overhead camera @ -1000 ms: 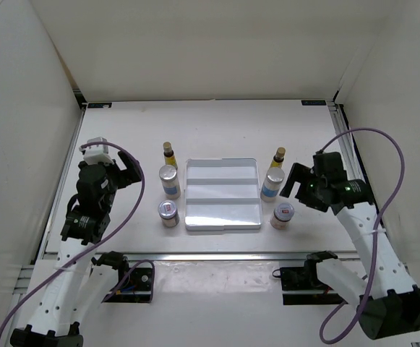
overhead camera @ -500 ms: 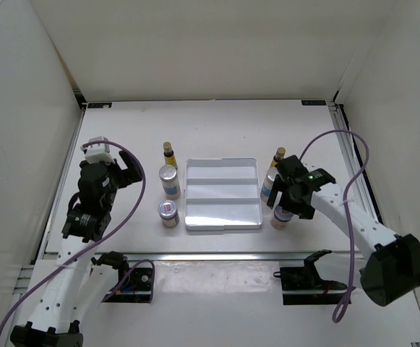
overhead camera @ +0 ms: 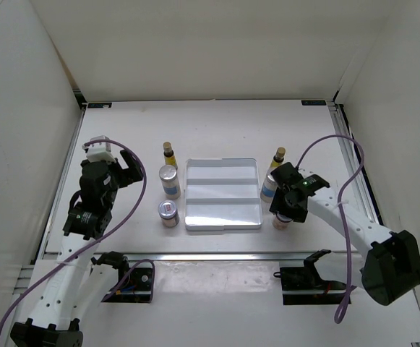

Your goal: Organize the condiment bottles

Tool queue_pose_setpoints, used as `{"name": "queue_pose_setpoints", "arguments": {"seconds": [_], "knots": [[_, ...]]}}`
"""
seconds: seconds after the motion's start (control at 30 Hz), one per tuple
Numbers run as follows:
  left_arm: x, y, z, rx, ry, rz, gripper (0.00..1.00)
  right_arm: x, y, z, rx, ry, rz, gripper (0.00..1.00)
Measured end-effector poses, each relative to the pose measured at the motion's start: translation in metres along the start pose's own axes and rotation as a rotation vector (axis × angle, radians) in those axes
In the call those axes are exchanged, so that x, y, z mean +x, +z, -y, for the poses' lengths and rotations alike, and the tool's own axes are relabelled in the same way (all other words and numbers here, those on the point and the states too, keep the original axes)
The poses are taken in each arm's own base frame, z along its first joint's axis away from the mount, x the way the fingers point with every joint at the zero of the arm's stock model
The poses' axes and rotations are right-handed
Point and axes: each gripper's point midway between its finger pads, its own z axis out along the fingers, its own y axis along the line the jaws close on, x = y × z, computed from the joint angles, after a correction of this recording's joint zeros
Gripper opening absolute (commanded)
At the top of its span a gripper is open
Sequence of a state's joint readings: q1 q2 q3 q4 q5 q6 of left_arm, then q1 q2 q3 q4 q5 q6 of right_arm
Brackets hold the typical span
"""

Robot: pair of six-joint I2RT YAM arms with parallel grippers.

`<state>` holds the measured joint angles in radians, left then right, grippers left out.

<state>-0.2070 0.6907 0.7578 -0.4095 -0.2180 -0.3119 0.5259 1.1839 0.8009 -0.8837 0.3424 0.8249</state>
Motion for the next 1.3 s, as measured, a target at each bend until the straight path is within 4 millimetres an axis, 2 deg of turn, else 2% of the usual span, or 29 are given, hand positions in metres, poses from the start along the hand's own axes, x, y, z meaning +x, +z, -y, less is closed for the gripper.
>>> {"name": "queue_pose_setpoints", "arguments": {"seconds": [0.07, 0.1, 0.27, 0.37, 0.47, 0.67, 0.77, 0.93, 1.2, 1.3], "knots": [[0.0, 0.0, 0.0, 0.0, 0.0, -0.001, 1.0, 0.0, 0.0, 0.0, -0.006, 0.004, 0.006, 0.47], [0.0, 0.001, 0.0, -0.001, 0.0, -0.002, 1.0, 0.0, 0.0, 0.0, -0.008, 0.003, 0.009, 0.39], [0.002, 0.002, 0.0, -0.003, 0.002, -0.007, 1.0, 0.003, -0.01, 0.0, -0.019, -0.039, 0.049, 0.22], [0.002, 0.002, 0.0, -0.003, 0.002, -0.007, 1.0, 0.003, -0.023, -0.002, -0.023, -0.084, 0.079, 0.11], [0.002, 0.002, 0.0, -0.003, 0.002, -0.007, 1.0, -0.002, -0.041, -0.013, -0.044, -0.122, 0.125, 0.01], [0.001, 0.002, 0.0, -0.002, 0.002, -0.006, 1.0, -0.004, -0.078, -0.049, -0.122, -0.204, 0.225, 0.0], [0.001, 0.002, 0.0, -0.002, 0.001, -0.006, 1.0, 0.001, -0.086, -0.066, -0.122, -0.257, 0.245, 0.0], [0.001, 0.002, 0.0, -0.002, 0.001, -0.006, 1.0, 0.007, -0.083, -0.097, -0.108, -0.323, 0.261, 0.0], [0.001, 0.002, 0.0, -0.002, 0.009, -0.006, 1.0, 0.008, -0.069, -0.126, -0.15, -0.345, 0.274, 0.0], [0.001, 0.002, 0.0, -0.002, 0.009, -0.006, 1.0, 0.011, -0.058, -0.132, -0.144, -0.344, 0.25, 0.0]]}}
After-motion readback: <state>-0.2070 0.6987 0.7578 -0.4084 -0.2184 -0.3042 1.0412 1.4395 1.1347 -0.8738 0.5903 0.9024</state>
